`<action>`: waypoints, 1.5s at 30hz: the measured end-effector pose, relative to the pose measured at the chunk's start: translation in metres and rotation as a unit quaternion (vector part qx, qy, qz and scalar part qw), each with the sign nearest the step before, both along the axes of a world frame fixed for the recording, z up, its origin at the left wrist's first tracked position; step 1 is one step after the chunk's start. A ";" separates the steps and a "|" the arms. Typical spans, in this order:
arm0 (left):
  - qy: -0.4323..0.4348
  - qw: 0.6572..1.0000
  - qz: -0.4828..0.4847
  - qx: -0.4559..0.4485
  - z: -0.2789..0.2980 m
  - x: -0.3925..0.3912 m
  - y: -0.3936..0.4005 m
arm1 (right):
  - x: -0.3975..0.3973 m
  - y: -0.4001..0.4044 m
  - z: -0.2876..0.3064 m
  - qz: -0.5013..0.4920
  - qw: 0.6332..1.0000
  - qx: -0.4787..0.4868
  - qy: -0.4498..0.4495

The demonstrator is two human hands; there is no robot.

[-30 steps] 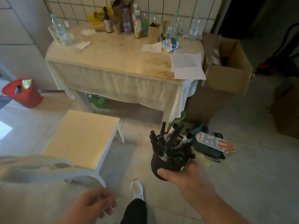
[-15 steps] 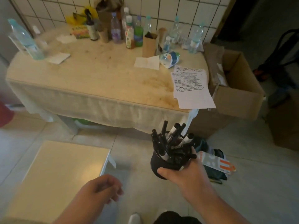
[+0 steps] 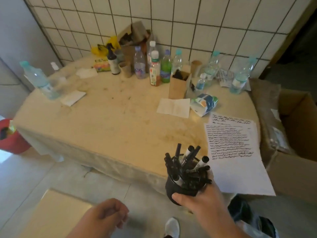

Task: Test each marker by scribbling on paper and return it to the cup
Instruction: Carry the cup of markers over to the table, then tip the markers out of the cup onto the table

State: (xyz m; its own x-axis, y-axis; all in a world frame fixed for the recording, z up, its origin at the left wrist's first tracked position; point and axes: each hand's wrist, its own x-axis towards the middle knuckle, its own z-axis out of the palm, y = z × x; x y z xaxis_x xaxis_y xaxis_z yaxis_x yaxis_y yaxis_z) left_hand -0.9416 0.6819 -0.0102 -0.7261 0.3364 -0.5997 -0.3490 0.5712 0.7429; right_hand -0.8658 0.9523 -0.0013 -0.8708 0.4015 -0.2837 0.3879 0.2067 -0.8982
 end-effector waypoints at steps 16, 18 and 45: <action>-0.023 0.999 -0.038 -0.023 0.000 -0.212 0.012 | -0.233 0.011 -0.032 0.048 0.999 -0.001 -0.024; -0.023 0.997 -0.067 -0.014 -0.009 -0.251 0.008 | -0.260 0.003 -0.042 0.041 0.998 -0.005 -0.038; -0.082 0.984 -0.160 0.012 -0.057 -0.422 -0.057 | -0.523 -0.071 -0.050 0.185 0.868 0.395 -0.238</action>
State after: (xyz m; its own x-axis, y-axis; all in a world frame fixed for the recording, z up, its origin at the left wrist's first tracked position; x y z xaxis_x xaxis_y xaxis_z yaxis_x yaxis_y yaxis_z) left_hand -1.3639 0.6250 -0.0672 -0.4744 0.5473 -0.6895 -0.2709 0.6545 0.7059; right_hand -1.3889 0.8814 -0.0509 -0.8411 0.3519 -0.4106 0.4515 0.8749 -0.1751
